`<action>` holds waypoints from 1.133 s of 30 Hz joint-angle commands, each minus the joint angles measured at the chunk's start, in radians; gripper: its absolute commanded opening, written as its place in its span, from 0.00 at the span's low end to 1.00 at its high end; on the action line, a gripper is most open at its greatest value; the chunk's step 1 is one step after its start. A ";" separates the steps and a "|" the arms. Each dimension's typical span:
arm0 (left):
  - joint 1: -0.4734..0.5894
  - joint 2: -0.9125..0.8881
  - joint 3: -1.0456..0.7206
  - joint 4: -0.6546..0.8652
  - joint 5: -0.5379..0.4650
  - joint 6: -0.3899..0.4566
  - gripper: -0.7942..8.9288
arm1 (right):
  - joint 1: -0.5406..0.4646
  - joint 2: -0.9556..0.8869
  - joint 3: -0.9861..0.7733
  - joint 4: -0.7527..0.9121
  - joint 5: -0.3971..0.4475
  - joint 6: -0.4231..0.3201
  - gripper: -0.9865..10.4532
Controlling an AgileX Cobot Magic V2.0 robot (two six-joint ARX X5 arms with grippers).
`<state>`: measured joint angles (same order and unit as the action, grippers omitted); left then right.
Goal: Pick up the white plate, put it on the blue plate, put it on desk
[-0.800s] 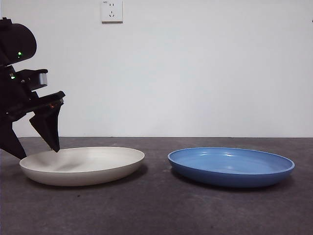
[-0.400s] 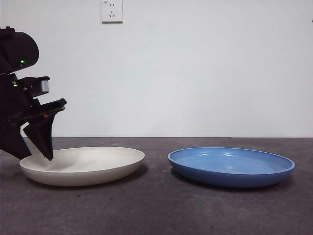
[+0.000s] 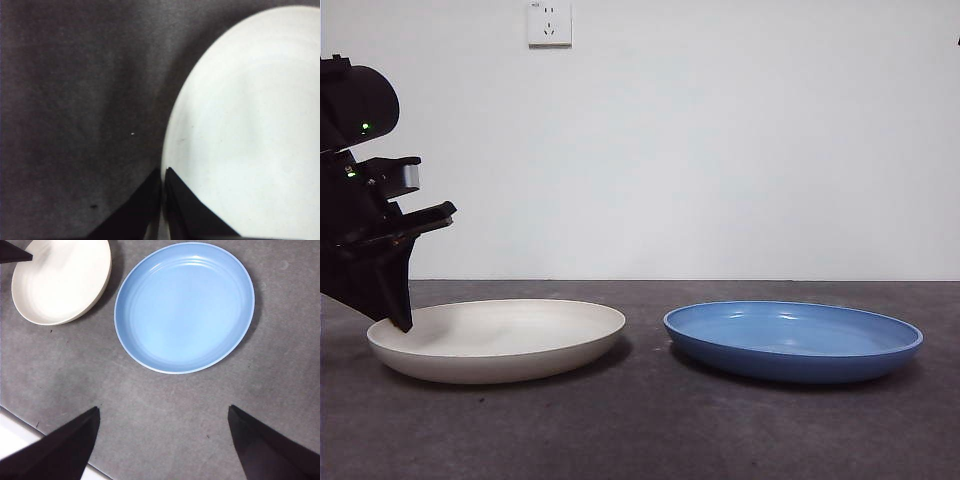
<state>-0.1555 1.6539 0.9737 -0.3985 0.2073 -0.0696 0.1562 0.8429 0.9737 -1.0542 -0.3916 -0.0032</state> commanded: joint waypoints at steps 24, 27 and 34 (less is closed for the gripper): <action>-0.101 -0.159 0.286 -0.205 0.041 -0.102 0.09 | 0.003 0.005 0.021 0.012 -0.001 -0.004 0.45; -0.169 -0.150 0.312 -0.191 0.040 -0.111 0.09 | 0.003 0.005 0.021 0.012 0.000 -0.001 0.45; -0.304 -0.027 0.407 -0.178 0.024 -0.148 0.09 | 0.003 0.004 0.021 0.014 0.000 0.005 0.45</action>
<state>-0.4534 1.5940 1.3556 -0.5850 0.2348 -0.1989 0.1562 0.8429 0.9737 -1.0489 -0.3912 -0.0025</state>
